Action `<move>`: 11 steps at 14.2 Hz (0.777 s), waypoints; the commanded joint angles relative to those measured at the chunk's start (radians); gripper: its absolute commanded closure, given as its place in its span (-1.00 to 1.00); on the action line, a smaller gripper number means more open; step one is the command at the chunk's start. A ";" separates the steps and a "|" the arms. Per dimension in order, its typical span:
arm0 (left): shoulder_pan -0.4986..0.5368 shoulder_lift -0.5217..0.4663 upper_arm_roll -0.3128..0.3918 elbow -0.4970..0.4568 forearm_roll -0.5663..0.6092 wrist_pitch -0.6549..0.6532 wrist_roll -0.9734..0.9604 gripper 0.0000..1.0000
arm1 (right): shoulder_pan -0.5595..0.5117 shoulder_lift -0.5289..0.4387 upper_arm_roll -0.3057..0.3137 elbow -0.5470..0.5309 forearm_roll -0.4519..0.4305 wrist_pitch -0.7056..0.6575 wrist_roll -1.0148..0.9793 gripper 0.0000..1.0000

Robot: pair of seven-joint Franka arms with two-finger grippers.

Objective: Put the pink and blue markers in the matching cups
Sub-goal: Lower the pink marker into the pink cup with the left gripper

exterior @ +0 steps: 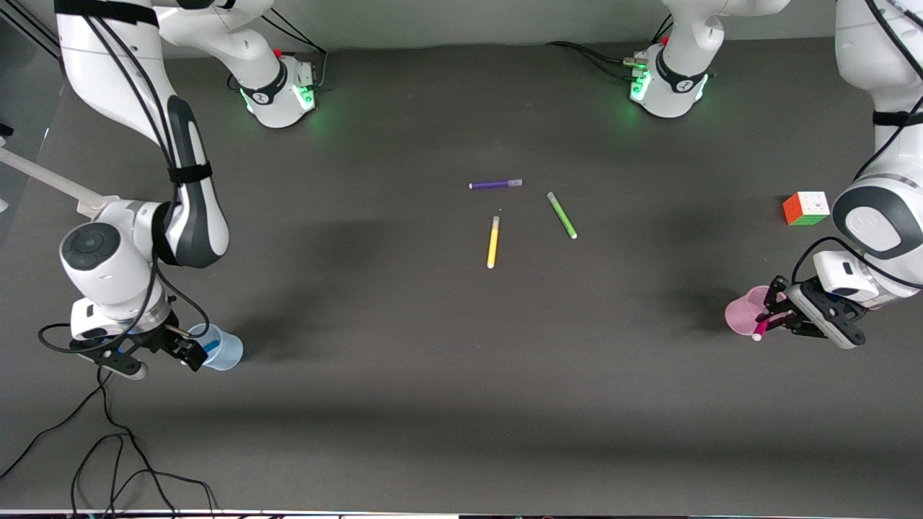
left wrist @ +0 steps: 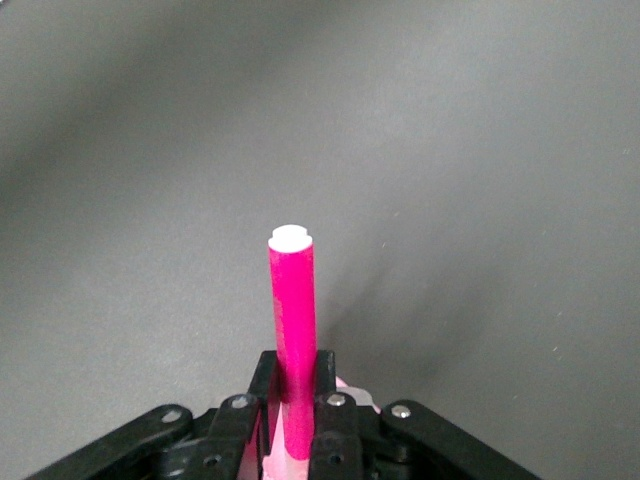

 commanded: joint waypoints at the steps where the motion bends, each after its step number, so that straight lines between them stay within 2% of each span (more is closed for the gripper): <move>1: 0.018 -0.001 -0.010 -0.014 -0.065 0.004 0.113 1.00 | 0.011 -0.059 -0.002 0.055 -0.024 -0.181 -0.054 -0.99; 5: 0.040 0.020 -0.010 -0.015 -0.156 -0.003 0.244 1.00 | 0.006 -0.102 0.007 0.222 -0.007 -0.561 -0.121 -0.99; 6: 0.040 0.022 -0.010 -0.014 -0.158 -0.004 0.245 0.84 | 0.006 -0.121 0.009 0.252 -0.004 -0.644 -0.138 -0.99; 8: 0.040 0.022 -0.010 -0.014 -0.158 -0.006 0.245 0.08 | 0.006 -0.195 0.008 0.263 0.068 -0.746 -0.219 -0.99; 10: 0.041 0.023 -0.010 -0.014 -0.158 -0.007 0.245 -0.38 | 0.006 -0.283 0.007 0.257 0.079 -0.855 -0.264 -0.99; 11: 0.041 0.025 -0.010 -0.014 -0.158 -0.010 0.245 -0.68 | 0.009 -0.320 0.011 0.253 0.079 -0.884 -0.258 -0.99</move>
